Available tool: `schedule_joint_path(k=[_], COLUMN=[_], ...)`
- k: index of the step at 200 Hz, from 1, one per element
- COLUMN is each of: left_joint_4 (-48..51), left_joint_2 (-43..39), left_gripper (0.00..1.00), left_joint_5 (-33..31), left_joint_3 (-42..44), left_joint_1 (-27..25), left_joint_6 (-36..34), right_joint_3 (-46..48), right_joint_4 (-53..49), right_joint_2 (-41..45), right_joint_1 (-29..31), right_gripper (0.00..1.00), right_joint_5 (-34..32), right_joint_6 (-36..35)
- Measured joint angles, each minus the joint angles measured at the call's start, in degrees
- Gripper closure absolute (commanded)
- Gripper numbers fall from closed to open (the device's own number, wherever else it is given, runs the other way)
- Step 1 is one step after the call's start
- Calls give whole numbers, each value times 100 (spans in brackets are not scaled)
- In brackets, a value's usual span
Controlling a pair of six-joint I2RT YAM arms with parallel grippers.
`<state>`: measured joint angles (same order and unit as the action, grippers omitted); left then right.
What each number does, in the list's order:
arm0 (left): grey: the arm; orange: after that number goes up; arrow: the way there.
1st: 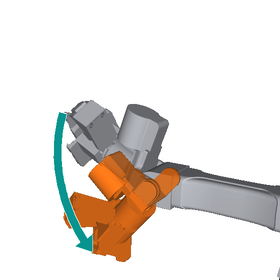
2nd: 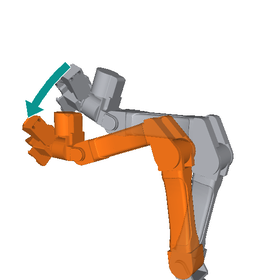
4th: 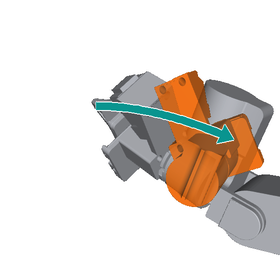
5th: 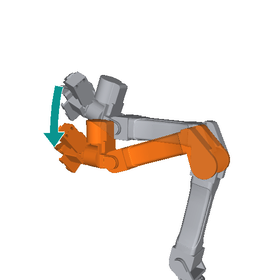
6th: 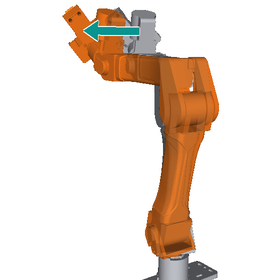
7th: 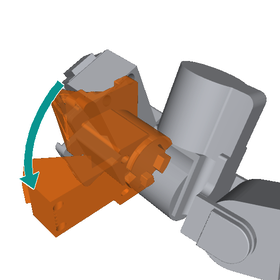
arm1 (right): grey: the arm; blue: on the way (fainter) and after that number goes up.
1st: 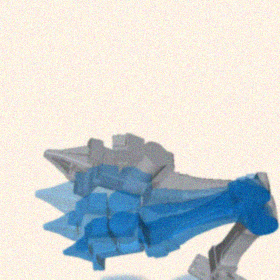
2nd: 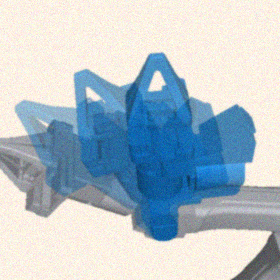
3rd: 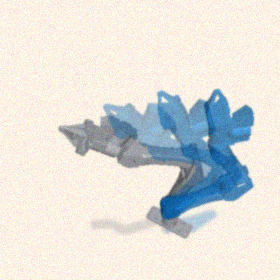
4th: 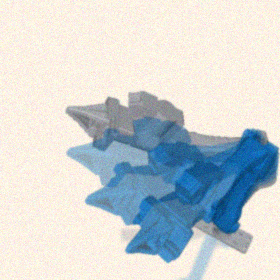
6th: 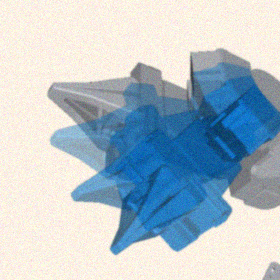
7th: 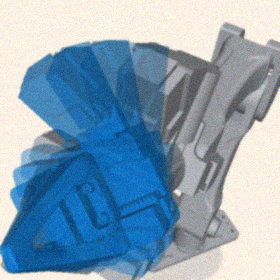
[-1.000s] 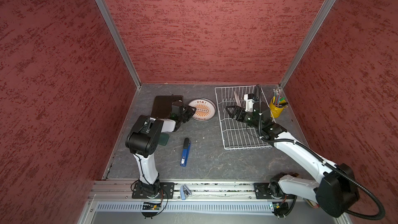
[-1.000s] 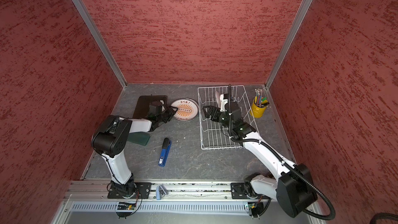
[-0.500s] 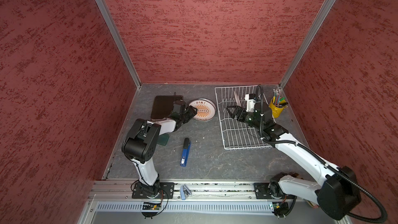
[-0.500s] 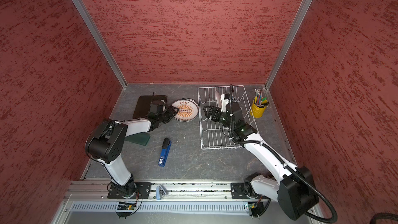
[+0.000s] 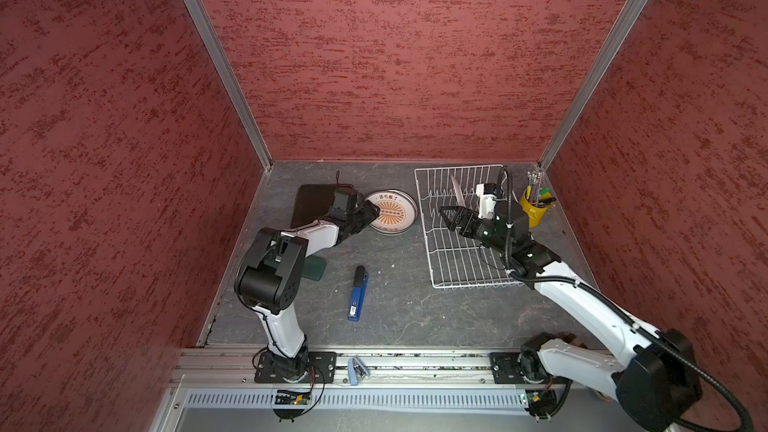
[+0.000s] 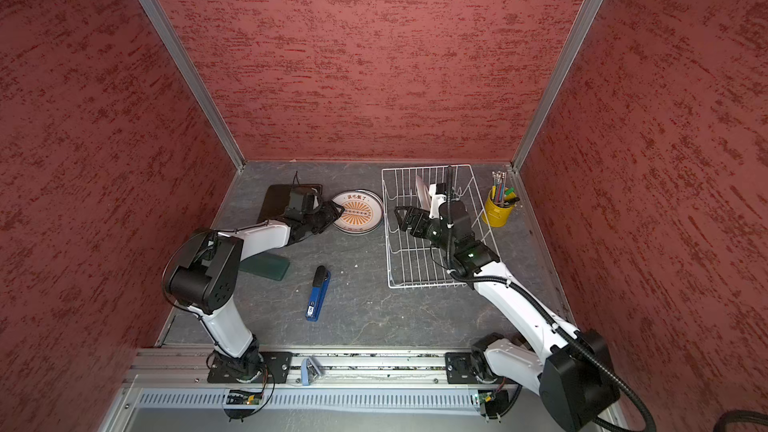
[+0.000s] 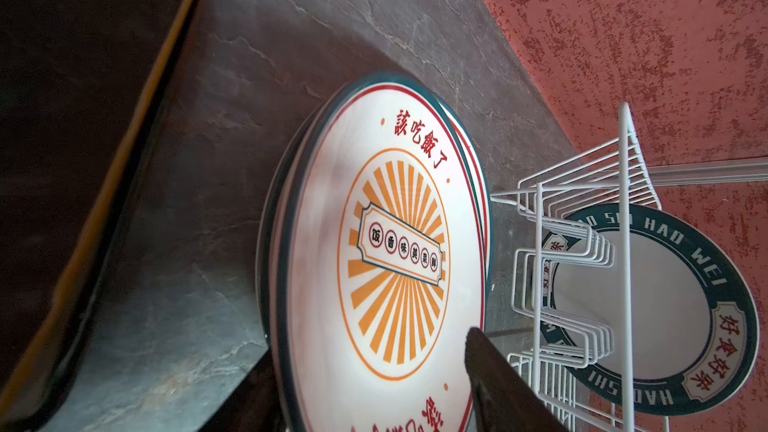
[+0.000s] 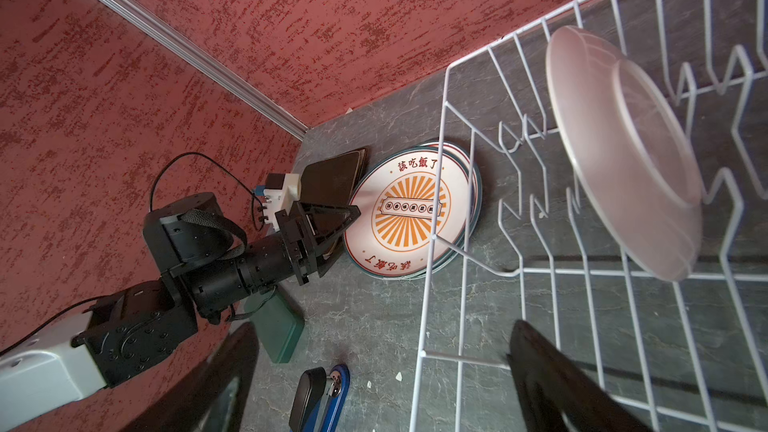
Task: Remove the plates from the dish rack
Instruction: 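Lower the sunburst plate flat onto the red-printed plate with the left gripper, then open the left gripper to release the sunburst plate on the stack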
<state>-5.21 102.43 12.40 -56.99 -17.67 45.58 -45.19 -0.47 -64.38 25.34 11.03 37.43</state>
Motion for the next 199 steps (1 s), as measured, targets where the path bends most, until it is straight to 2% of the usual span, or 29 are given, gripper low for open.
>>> schedule_joint_path(k=[93,199], left_joint_4=[761,922], left_joint_2=[0,122], left_gripper=[34,33], left_joint_5=[-127,-133], left_joint_3=[-111,-348], left_joint_1=[-72,-90], left_joint_6=[-452,-555], right_joint_3=[0,0], right_joint_4=[0,0], right_joint_2=[0,-2], right_joint_1=[-7,-7], right_gripper=[5,5], right_joint_5=[-20,-20], right_joint_6=[0,0])
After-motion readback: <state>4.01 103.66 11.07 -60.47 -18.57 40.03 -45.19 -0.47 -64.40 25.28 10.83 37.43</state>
